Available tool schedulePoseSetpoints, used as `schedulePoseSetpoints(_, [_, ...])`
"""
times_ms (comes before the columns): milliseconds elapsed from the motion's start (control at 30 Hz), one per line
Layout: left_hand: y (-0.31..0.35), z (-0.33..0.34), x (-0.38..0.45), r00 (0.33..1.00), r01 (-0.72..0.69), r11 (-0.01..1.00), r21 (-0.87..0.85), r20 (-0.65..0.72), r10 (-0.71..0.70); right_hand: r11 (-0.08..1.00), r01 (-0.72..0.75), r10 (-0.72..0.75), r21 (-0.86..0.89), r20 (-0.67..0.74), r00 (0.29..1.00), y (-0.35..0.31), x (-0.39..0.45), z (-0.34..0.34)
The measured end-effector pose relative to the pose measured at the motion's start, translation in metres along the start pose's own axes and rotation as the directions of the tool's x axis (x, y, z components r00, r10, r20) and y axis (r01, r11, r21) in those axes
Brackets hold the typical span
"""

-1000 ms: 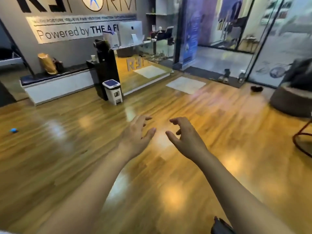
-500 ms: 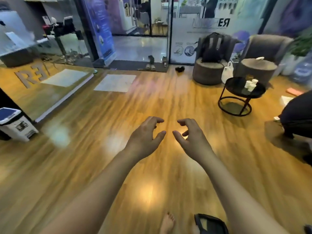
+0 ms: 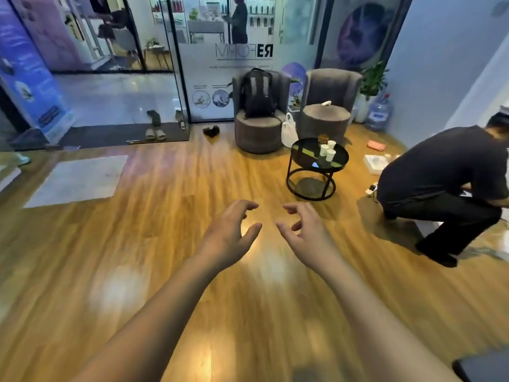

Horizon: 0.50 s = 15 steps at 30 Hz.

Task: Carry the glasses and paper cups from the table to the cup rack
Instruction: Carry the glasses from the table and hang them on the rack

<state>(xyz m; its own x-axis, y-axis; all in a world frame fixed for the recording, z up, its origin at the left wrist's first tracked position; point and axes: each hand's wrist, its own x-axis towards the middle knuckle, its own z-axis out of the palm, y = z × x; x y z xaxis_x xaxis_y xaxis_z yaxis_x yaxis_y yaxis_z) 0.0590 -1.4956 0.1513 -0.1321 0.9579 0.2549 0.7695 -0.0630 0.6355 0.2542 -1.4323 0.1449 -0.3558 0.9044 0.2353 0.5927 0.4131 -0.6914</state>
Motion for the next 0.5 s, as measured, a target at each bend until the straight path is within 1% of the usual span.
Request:
schedulePoseSetpoints(100, [-0.026,0.007,0.066,0.999,-0.036,0.999,-0.021,0.019,0.036,0.999,-0.041,0.039,-0.022,-0.049,0.998,0.013,0.059,0.014])
schedulePoseSetpoints(233, [-0.068,0.012,0.156,0.991,-0.102,0.993,-0.056,0.077,0.106,0.997,-0.079,0.079,0.008,-0.099,0.992,0.025,0.144,0.037])
schedulePoseSetpoints(300, [-0.09,0.01,0.203,0.987,-0.115,0.992,-0.045,0.107,0.119,0.992,-0.127,0.129,0.027,-0.101,0.987,0.027,0.188,0.05])
schedulePoseSetpoints(367, [-0.107,0.006,0.249,0.981,-0.134,0.99,-0.031,0.14,0.137,0.989,-0.147,0.149,0.028,-0.08,0.986,0.028,0.227,0.059])
schedulePoseSetpoints(433, [-0.123,-0.001,0.309,0.967,-0.187,0.982,-0.022,0.172,0.188,0.989,-0.142,0.145,0.031,-0.119,0.982,0.028,0.283,0.062])
schedulePoseSetpoints(500, [-0.132,-0.004,0.358,0.962,-0.211,0.977,-0.026,0.169,0.213,0.986,-0.161,0.164,0.033,-0.162,0.973,0.032,0.326,0.063])
